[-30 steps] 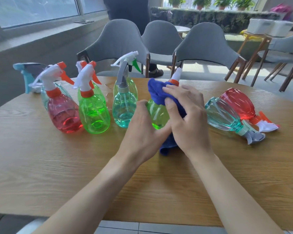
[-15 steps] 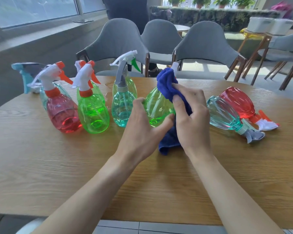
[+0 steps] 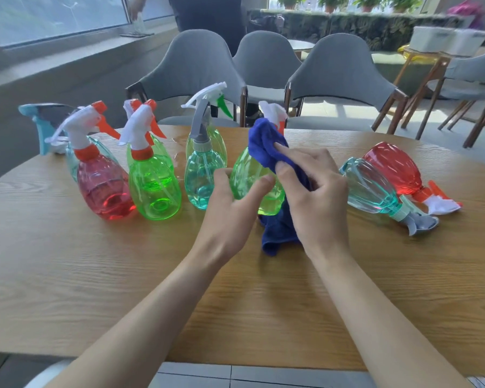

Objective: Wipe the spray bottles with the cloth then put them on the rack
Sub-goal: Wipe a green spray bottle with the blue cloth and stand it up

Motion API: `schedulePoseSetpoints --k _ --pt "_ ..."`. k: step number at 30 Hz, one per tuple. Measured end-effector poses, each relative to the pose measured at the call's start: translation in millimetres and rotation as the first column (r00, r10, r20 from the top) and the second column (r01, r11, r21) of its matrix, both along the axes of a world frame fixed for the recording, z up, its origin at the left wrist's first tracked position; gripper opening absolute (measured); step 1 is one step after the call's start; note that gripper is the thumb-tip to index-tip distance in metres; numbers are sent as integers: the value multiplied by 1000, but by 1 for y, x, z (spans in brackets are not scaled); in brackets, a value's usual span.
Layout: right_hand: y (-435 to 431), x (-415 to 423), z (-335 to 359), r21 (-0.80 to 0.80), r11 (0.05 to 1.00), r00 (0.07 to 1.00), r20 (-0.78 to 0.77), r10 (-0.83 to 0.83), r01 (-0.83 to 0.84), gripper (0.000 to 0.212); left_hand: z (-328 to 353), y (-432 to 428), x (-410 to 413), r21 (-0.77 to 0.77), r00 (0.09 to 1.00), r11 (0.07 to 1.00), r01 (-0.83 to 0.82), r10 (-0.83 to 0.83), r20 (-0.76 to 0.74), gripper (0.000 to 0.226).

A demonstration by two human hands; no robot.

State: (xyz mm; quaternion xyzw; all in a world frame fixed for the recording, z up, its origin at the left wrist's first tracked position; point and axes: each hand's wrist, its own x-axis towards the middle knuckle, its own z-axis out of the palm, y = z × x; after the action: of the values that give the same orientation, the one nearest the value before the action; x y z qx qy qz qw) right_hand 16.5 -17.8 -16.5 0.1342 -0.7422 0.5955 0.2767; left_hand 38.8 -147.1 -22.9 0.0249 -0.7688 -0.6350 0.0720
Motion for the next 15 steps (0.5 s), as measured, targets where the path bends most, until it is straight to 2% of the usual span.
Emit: schedulePoseSetpoints --k 3,5,9,12,15 --pt "1 -1 -2 87 996 999 -48 -19 23 27 1 -6 -4 112 998 993 46 -50 29 35" --pt "5 -6 -2 50 998 999 25 -27 26 27 2 -8 -6 157 998 986 48 -53 28 31" --pt "9 -13 -4 -86 996 981 191 -15 32 19 4 -7 -6 272 995 957 96 -102 6 56" --pt "9 -14 -2 -274 962 940 328 91 3 23 4 -7 -7 390 984 909 147 -173 33 69" --pt "7 -15 0 -443 895 924 316 215 -57 21 5 -10 -7 448 977 881 155 -202 60 72"
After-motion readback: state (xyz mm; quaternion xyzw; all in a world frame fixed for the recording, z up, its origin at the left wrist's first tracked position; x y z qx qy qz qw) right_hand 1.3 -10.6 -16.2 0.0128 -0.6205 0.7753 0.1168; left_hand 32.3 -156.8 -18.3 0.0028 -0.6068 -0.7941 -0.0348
